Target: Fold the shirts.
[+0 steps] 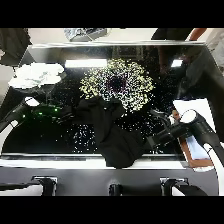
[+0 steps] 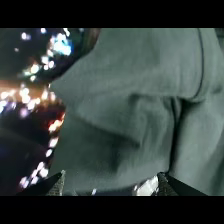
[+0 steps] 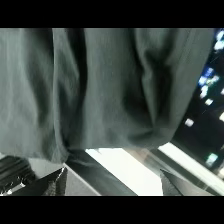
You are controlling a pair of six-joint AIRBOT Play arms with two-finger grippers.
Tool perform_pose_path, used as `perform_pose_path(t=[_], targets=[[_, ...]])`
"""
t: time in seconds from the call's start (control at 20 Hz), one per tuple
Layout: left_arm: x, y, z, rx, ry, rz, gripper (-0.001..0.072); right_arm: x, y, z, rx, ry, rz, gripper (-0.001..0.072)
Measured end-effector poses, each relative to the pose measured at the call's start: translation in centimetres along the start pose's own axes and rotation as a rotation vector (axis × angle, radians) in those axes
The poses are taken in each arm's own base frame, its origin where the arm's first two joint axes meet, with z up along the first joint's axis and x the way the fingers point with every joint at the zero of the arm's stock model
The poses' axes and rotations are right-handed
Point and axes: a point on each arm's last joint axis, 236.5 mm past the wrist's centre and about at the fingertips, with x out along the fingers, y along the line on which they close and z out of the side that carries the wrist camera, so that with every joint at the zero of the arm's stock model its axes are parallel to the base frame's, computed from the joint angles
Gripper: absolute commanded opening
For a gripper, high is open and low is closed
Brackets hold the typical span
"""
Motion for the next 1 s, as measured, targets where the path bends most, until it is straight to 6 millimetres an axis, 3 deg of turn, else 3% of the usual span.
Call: perform_pose_path(t=[0.1,0.15,0.2,0.35,0.55,0.75,0.8,0.85,0.9,0.95,1.0], targets=[[1.1,0.3,0.2,-0.007,0.002,-0.008,0.0654,0.9,0.0,-1.2,0.018,0.030,0.020,0.0693],[1.7,0.5,0.1,-0.013,0.007,-0.008,0.0596,1.3,0.0,-1.6,0.025,0.042,0.029,0.0693],[2.2,0.5,0.2,-0.025,0.007,-0.017,0.0473,1.7,0.1,-2.1,0.031,0.052,0.038,0.0693],[3.4,0.3,-0.1,-0.029,0.022,-0.026,0.0423,2.7,0.6,-3.0,0.032,0.077,0.065,0.0705],[4.2,0.6,0.1,-0.025,0.012,-0.011,0.0029,5.0,2.5,-3.2,-0.057,0.119,0.045,0.0710],[4.4,0.7,0.1,-0.027,0.011,-0.007,0.0031,7.3,4.3,-2.2,-0.107,0.103,0.014,0.0701],[4.4,0.7,0.1,-0.028,0.011,-0.007,0.0030,7.8,4.7,-1.9,-0.115,0.094,0.010,0.0630],[4.4,0.7,0.1,-0.031,0.011,-0.007,0.0029,8.2,5.0,-1.7,-0.117,0.091,0.006,0.0427],[4.4,0.6,0.1,-0.029,0.011,-0.008,0.0029,8.6,5.3,-1.5,-0.121,0.082,0.003,0.0136],[4.3,0.6,0.1,-0.025,0.009,-0.007,0.0029,8.9,5.3,-1.2,-0.125,0.075,-0.004,0.0036],[4.2,0.5,0.1,-0.015,0.010,-0.005,0.0029,9.1,5.4,-1.1,-0.120,0.069,-0.009,0.0036]])
